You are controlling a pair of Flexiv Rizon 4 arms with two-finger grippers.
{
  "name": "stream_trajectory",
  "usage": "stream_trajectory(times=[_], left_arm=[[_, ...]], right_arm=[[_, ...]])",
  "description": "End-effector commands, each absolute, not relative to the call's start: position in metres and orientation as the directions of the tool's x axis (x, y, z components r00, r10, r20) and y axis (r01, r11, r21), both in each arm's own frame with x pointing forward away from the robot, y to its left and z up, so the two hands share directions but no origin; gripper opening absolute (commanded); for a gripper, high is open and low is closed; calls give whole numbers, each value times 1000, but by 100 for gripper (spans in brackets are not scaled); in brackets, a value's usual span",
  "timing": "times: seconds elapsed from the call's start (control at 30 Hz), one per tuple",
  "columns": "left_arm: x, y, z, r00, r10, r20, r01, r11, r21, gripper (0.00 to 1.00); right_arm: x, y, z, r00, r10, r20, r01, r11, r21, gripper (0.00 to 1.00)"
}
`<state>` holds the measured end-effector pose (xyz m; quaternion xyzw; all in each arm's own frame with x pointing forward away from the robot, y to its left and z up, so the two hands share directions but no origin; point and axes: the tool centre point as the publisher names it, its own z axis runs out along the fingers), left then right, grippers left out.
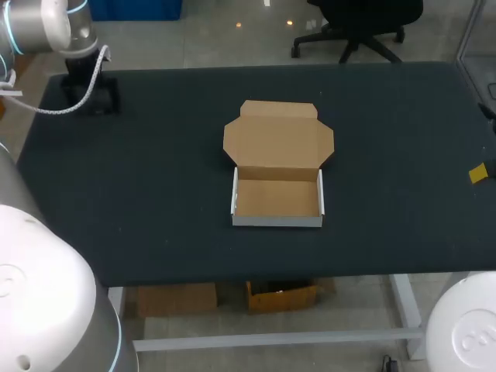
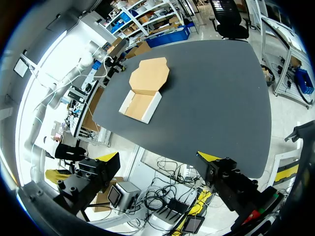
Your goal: Assemble the packaging by folding the flat box into shape, placing the metal phone stand inside, and closing the box properly
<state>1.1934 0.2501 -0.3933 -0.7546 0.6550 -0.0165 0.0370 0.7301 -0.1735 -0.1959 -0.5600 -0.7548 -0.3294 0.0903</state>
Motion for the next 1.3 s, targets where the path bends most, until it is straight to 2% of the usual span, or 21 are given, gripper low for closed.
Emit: stream_trajectory(times=[0.03,1.3], left_arm=[[1203,252,-396,142,-990,-23,-989,-140,-53,100],[1216,251,-396,144,-989,-11,-988,-143,-48,98]], right_arm=[[730,-174,-195,-358,784,507,905,157,396,100],[730,-174,-195,-358,784,507,905,157,396,100]])
